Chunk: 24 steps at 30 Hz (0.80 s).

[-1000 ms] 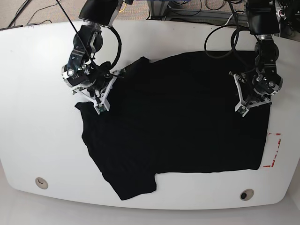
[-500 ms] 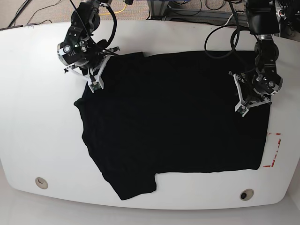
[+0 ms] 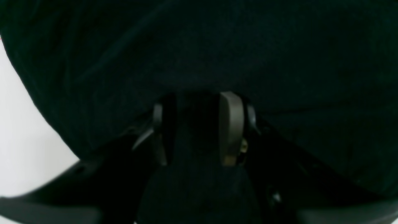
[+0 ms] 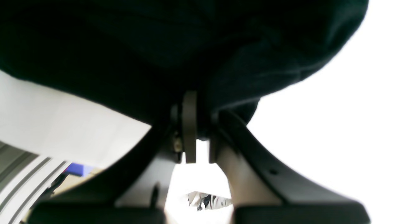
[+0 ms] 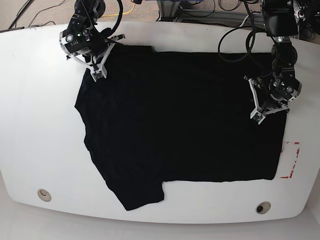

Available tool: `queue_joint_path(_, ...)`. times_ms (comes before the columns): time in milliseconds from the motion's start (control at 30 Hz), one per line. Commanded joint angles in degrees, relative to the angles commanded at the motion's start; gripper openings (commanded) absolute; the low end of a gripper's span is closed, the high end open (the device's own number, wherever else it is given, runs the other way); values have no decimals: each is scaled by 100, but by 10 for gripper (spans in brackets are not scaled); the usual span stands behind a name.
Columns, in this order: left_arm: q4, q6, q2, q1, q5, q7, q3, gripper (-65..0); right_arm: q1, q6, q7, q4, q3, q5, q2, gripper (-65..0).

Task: Layout the t-shirt on the table in an organized manner, then fold the t-shirt properly
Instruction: 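Pull the shirt's shoulder with the right gripper toward the collar edge, then regrasp the shirt side with the right gripper and tug it outward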

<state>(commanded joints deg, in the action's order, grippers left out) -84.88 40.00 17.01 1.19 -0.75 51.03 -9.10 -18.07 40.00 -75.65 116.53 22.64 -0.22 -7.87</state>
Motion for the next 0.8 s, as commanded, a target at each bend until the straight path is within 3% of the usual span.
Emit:
queue_joint_path(267,-9,0,-105,0,0,0,0,-436,62,0,-88,35,-18,62,0,-614)
queue_joint_path(567,-9,0,-105,-9,0,0,0,-436,378,0,-435,35,325,1679,105,-615)
queue_joint_path(800,-9,0,-105,-9,-18,0,0,-436,844,0,-435,9,325,2479,220,-615)
